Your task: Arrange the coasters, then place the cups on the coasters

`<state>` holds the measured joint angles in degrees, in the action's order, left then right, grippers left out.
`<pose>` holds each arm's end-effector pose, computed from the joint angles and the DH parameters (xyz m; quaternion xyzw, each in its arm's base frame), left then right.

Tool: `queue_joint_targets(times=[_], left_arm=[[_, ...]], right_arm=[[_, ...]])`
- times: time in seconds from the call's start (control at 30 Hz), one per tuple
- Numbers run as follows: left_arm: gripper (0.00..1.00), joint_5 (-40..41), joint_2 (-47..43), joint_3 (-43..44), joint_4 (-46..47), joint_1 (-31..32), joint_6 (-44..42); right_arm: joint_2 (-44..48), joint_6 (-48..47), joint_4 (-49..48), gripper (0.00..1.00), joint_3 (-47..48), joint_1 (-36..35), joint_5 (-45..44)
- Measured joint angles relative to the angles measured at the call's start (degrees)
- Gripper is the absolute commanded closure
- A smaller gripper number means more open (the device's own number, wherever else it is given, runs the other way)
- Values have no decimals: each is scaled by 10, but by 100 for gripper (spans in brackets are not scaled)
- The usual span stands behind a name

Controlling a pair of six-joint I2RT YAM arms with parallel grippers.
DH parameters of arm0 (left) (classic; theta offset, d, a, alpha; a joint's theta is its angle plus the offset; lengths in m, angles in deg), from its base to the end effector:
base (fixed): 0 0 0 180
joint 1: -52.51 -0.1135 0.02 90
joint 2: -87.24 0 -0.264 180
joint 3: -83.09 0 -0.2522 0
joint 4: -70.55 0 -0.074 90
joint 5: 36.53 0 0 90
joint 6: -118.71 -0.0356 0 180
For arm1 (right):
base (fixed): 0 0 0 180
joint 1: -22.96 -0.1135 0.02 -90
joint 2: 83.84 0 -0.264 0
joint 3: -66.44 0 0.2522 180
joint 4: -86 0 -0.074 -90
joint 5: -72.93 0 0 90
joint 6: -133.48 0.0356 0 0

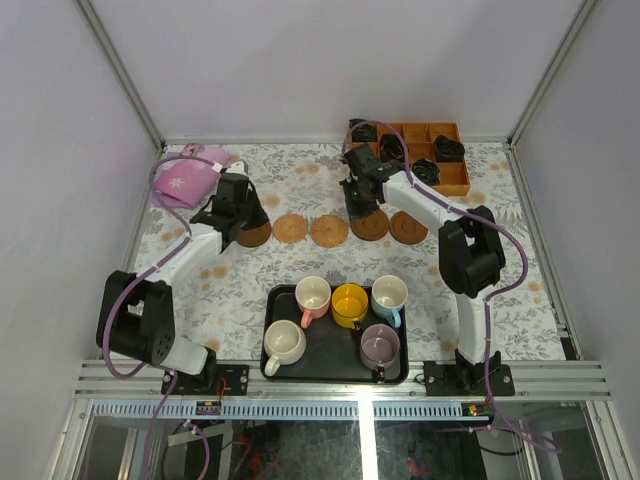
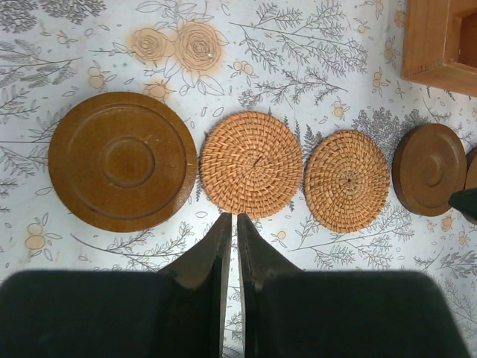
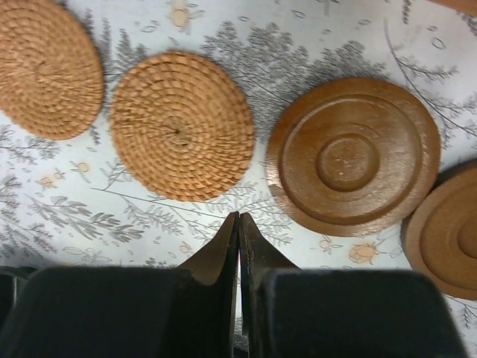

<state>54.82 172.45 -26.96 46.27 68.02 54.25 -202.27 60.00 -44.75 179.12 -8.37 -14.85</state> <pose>0.3141 -0.0863 0.2404 -0.0841 0.9006 -0.1395 0.4029 0.3918 0.2401 0.2306 -0.1287 0.9448 0.1388 0.2673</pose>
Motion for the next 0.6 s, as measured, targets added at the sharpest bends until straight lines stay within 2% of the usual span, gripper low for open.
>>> queue_joint_targets(times=[0.3,0.6], left_arm=[[93,1,-34,-46,34,-8,6],[93,0,-41,-59,45,-8,8]], right_arm=[[2,5,-1,100,-30,48,-22],[-38,7,-12,100,-33,56,-26]])
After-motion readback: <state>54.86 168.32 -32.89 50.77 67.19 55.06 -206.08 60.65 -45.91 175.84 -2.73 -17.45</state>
